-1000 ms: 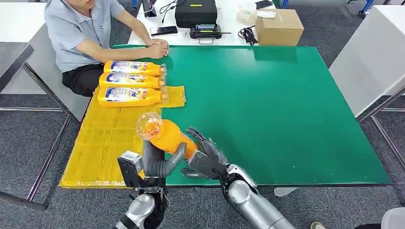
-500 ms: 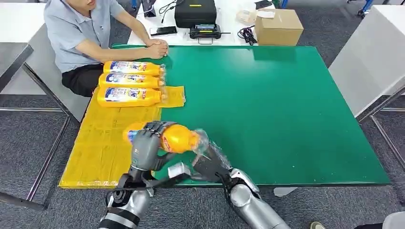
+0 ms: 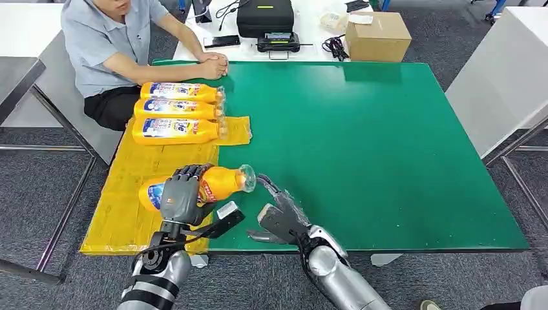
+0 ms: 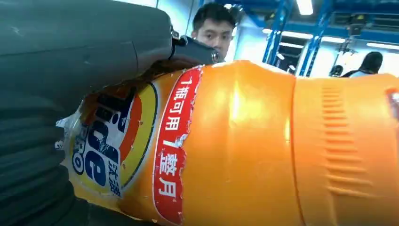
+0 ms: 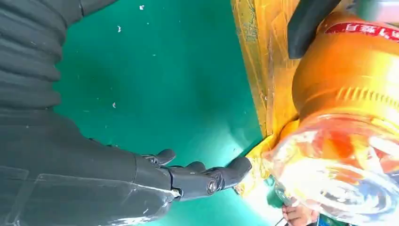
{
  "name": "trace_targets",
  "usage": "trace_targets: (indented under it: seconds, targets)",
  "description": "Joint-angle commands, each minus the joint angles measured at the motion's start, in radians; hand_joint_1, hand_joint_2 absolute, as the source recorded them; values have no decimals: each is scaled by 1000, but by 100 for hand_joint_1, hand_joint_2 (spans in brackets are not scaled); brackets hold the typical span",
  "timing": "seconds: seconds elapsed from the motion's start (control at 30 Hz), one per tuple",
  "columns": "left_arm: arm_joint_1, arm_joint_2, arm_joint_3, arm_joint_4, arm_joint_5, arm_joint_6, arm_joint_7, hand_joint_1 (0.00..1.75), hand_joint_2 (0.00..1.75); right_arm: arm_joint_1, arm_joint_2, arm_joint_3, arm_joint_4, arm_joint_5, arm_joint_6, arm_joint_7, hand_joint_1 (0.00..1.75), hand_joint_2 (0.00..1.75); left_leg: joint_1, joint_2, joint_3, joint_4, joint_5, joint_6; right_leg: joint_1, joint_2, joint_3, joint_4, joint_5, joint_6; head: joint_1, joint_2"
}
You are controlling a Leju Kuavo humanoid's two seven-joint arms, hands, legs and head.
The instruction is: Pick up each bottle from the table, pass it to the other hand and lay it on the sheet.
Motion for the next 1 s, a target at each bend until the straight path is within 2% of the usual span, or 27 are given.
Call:
trace_targets:
  seconds: [0.03, 0.3, 0.6, 0.73, 0.77, 0.8, 0.83, 0.87, 0.9, 0.93, 1.0]
  targets:
    - [-149, 92, -37, 291, -105, -3, 150, 175, 175, -38, 10, -17, 48, 0, 9, -1, 0, 175, 0, 1, 3, -1, 0, -2, 1, 0, 2, 0, 0, -2, 0, 0]
    - [-247, 146, -111, 500, -131, -7, 264, 175, 175, -17, 9, -43, 0, 2, 5, 2, 0, 175, 1, 0, 4, 0, -1, -3, 1, 0, 4, 0, -1, -3, 0, 0]
    - [-256, 177, -134, 525, -155, -12, 312, 175, 175, 8, 18, -85, -29, -10, -21, 3, 0, 175, 2, 2, 5, 0, -1, -3, 2, 1, 4, 1, -1, -3, 0, 0]
    - [-258, 181, -135, 538, -146, -26, 297, 175, 175, 15, 15, -95, -38, -13, -22, 4, 0, 175, 1, 2, 2, 0, 0, -2, 1, 1, 2, 0, 0, -2, 0, 0]
    - [-259, 178, -136, 544, -139, -34, 288, 105, 175, 16, 14, -97, -37, -12, -22, 4, 0, 175, 1, 2, 4, 0, -1, -3, 2, 1, 3, 0, -1, -3, 0, 0]
    - [-261, 175, -137, 550, -132, -46, 277, 59, 175, 17, 14, -99, -36, -12, -21, 4, 0, 175, 1, 2, 4, 0, -1, -3, 1, 1, 3, 0, -1, -2, 0, 0]
    - [-262, 170, -138, 555, -127, -55, 273, 42, 175, 19, 14, -100, -36, -12, -21, 3, 0, 175, 2, 2, 5, 0, -1, -3, 2, 1, 4, 0, -1, -3, 0, 0]
    - [-262, 168, -136, 557, -116, -66, 265, 35, 175, 20, 15, -101, -37, -12, -20, 3, 0, 175, 1, 1, 4, 0, 0, -2, 1, 1, 3, 0, -1, -2, 0, 0]
    - [-262, 168, -136, 557, -116, -66, 265, 35, 175, 20, 15, -101, -37, -12, -20, 3, 0, 175, 0, 1, 2, 0, 0, -2, 0, 0, 2, 1, 0, -1, 0, 0]
    - [-263, 164, -136, 559, -109, -75, 260, 7, 175, 21, 15, -102, -38, -12, -20, 3, 0, 175, 2, 2, 5, 0, -1, -3, 2, 1, 5, 0, -1, -3, 0, 0]
    - [-272, 157, -138, 571, -95, -126, 254, 0, 175, 21, 16, -103, -40, -8, -20, 4, 0, 175, 1, 1, 4, 0, 0, -2, 1, 1, 3, 0, 0, -2, 0, 0]
